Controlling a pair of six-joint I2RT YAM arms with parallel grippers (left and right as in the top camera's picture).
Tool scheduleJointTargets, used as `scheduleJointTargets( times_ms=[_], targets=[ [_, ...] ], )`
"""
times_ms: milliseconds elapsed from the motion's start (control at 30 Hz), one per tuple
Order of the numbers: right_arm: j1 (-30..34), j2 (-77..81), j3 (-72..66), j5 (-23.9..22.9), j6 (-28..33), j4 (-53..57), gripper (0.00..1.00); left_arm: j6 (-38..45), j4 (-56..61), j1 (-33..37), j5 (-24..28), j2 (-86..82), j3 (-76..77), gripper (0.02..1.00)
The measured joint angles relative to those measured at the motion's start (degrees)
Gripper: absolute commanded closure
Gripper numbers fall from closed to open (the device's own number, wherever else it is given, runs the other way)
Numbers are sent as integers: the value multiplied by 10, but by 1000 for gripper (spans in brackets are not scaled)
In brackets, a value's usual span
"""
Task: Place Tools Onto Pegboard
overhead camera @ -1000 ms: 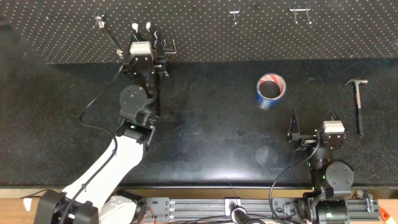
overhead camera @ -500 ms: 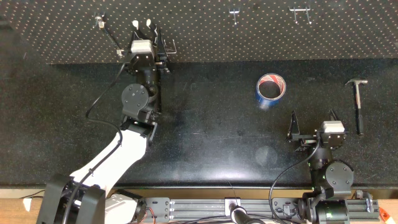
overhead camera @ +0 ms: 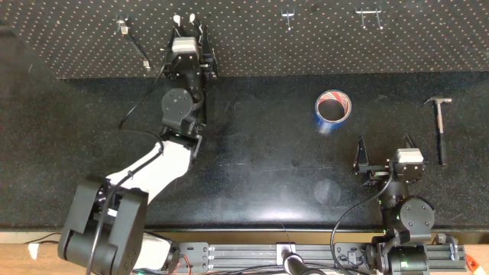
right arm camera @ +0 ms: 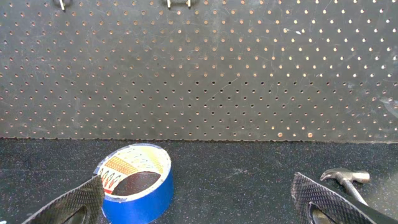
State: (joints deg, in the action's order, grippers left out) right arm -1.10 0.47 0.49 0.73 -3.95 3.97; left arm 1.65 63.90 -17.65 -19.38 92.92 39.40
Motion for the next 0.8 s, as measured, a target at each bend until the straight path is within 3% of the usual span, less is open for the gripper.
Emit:
scheduleJointTargets(
  times_ms=[300, 333, 367, 400, 467, 667, 733, 800],
  targets=[
    [0, 0, 0, 0, 0, 0, 20, 0, -13, 11, 12, 81, 70, 991],
    [0, 0, 0, 0, 0, 0, 20, 0, -25, 11, 14, 82, 70, 538],
    [0, 0, 0, 0, 0, 0, 20, 0, -26, 11, 14, 82, 70, 360],
    [0, 0, 0, 0, 0, 0, 20, 0, -29, 11, 14, 82, 70, 288],
    [0, 0, 0, 0, 0, 0, 20, -4, -45, 11, 16, 80, 72, 23],
    [0, 0, 0, 0, 0, 0, 20, -4, -318, 12, 35, -56, 87, 23],
    [0, 0, 0, 0, 0, 0, 20, -3, -472, 18, 44, -134, 88, 23],
    [0, 0, 0, 0, 0, 0, 20, -4, -552, 52, 49, -216, 82, 23]
  ],
)
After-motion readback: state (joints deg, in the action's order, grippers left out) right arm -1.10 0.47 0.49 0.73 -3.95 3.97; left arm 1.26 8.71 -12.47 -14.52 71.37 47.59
